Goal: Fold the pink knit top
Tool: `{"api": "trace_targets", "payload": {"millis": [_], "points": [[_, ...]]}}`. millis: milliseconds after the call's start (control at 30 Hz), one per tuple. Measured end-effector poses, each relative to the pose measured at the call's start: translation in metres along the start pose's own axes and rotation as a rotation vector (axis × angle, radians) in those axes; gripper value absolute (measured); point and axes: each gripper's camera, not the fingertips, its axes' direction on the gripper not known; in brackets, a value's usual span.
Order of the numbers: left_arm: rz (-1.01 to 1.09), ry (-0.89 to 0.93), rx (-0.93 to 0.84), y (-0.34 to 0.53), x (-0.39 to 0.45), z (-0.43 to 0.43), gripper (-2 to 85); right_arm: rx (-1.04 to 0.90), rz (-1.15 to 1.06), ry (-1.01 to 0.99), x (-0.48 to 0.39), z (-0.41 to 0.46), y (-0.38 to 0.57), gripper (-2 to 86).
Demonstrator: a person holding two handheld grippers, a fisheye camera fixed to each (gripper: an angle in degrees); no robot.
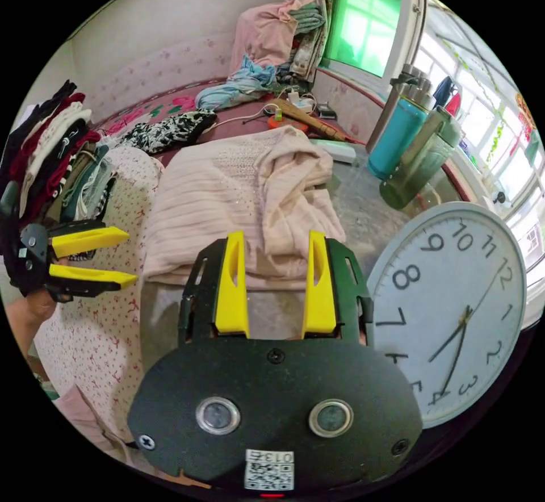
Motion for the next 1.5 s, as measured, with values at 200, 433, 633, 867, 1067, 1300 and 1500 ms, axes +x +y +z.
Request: {"api": "trace_targets", "payload": {"millis": [200, 433, 633, 867, 1067, 1300, 1500], "points": [[-0.073, 0.051, -0.066, -0.021, -0.017, 0.038, 10.9, -0.129, -0.06, 0.017, 0.029, 0.03, -0.019, 7.1], [-0.049, 0.014, 0.086, 0.011, -0.028, -0.044, 3.5, 0.158, -0.063, -0.305, 0.047, -0.074, -0.022, 3.2], [-0.137, 0.145, 0.449, 0.089, -0.05, -0.199, 2.4, 0.602, -0.346, -0.446, -0.006, -0.25, 0.004, 2.0], [0.024, 0.145, 0.697, 0.237, -0.036, -0.377, 2.5, 1.137, -0.557, -0.573, -0.081, -0.468, 0.068, 1.7], [-0.002, 0.053, 0.809, 0.432, -0.038, -0.503, 2.1, 1.29, -0.607, -0.759, -0.169, -0.554, 0.125, 2.1], [-0.445, -0.148, 0.603, 0.683, -0.07, -0.555, 2.3, 0.907, -0.635, -1.034, -0.364, -0.524, 0.161, 4.3], [-0.911, -0.219, 0.428, 0.86, -0.1, -0.532, 6.4, 0.398, -0.669, -0.839, -0.471, -0.435, 0.227, 7.1]]}}
